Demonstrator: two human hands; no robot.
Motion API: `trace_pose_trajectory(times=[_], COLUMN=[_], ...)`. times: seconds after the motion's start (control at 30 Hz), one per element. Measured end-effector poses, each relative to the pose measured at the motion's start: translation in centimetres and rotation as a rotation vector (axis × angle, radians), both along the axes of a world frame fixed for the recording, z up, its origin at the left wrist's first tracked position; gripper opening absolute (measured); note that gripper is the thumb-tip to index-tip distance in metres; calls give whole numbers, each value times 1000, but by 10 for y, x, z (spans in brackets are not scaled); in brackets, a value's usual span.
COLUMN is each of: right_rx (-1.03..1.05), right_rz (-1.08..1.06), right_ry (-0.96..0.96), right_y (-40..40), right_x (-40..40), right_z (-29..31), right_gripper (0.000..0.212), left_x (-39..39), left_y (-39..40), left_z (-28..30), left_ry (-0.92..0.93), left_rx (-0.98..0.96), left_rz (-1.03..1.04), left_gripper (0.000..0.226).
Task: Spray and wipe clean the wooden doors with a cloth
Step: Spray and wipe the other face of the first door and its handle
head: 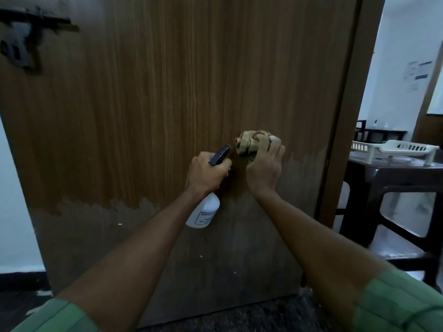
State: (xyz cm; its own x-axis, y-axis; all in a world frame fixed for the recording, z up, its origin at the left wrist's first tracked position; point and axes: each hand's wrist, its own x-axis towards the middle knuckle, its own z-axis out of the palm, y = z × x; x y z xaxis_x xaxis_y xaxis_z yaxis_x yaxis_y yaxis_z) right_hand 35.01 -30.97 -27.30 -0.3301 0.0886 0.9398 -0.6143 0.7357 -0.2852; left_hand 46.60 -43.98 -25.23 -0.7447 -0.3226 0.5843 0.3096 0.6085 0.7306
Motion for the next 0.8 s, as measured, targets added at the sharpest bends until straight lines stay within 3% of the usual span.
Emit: trace_pose_trajectory(times=[0.1, 0.17, 0.23, 0.43, 0.53, 0.63, 0.7, 0.73, 0.8], right_rx=[162, 390, 504, 11, 164, 603, 789, 784, 583], right_rz=[-33, 20, 72, 13, -23, 68, 133, 152, 155], right_ry=[90, 158, 142, 46, 172, 336, 418, 439, 375], right_y=[9, 31, 49, 28, 40, 71, 88, 88, 79], right_x=[-9, -10, -14, -24, -34, -51, -62, -65, -62], right_z=[-38, -96, -119, -7, -36, -93, -87, -75, -49], right_gripper=[37, 50, 58, 38, 32, 44, 43, 40, 34], left_x=[-3, -6, -8, -28, -34, -38, -38, -38, -38], left_y=[13, 18, 20, 27, 36, 43, 46, 46, 48], left_z=[-2, -3, -5, -17, -14, -6, -3, -1, 4], left_ry=[-12, -19, -18, -46, -25, 8, 19, 23, 35], left_rx=[1, -9, -11, -63, -8, 55, 60, 58, 68], left_rz=[2, -1, -14, -12, -1, 8, -5, 0, 17], left_gripper=[34, 40, 40, 25, 33, 32, 27, 28, 33])
